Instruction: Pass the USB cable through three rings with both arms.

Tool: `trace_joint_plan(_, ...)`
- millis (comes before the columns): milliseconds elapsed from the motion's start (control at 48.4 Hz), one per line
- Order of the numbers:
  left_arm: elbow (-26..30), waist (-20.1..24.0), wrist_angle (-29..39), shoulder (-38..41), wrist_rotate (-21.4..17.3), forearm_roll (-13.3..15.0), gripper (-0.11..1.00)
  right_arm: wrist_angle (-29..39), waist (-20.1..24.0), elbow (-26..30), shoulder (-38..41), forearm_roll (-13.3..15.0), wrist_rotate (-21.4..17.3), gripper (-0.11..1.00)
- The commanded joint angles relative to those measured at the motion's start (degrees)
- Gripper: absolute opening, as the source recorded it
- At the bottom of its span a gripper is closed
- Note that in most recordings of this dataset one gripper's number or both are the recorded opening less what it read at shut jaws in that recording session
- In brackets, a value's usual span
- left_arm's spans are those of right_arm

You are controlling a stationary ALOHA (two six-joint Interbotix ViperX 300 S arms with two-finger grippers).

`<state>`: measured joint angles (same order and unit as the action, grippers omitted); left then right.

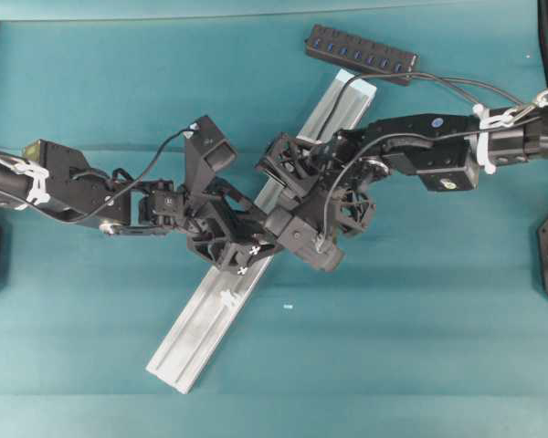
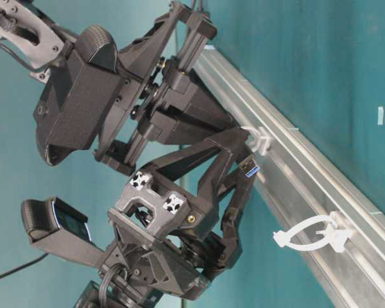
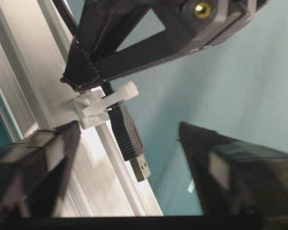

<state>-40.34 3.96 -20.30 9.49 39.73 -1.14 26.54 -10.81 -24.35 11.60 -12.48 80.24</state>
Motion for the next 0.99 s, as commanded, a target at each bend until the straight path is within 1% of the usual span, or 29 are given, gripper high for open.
trace_joint_plan(0,0.0,-0.18,-0.18,-0.62,-0.09,-0.09,0.82,-0.26,0.09,0.26,-0.35,-0.09,-0.62,0.06)
trace_joint_plan(83,0.0,-0.62,-0.18,-0.7,-0.09,-0.09,0.65,-0.18,0.09,0.26,-0.35,-0.09,-0.62,0.06)
trace_joint_plan(228,0.09,-1.05,0.44,-1.41,-0.09,-0.09,0.26,-0.18,0.0,0.26,-0.44,-0.09,-0.62,0.06)
trace_joint_plan(269,0.09,-1.05,0.97,-1.58,-0.09,-0.09,0.17,-0.26,0.0,0.26,-0.44,-0.09,-0.62,0.06)
trace_joint_plan(310,0.18,-1.05,1.85,-2.02,-0.09,-0.09,0.12,-0.26,0.0,0.26,-0.44,-0.09,-0.62,0.06)
trace_joint_plan(496,0.18,-1.05,4.39,-2.72,-0.09,-0.09,0.12,-0.09,-0.18,0.26,-0.53,-0.09,-0.62,0.06)
trace_joint_plan(703,0.35,-1.05,4.57,-2.81,-0.09,-0.09,0.12,-1.14,-0.18,-0.35,-0.79,-0.09,-0.7,0.06)
trace_joint_plan(972,0.26,-0.79,4.75,-2.81,0.18,-0.09,0.11,0.35,-0.97,-1.58,-1.41,-0.18,-2.2,0.07)
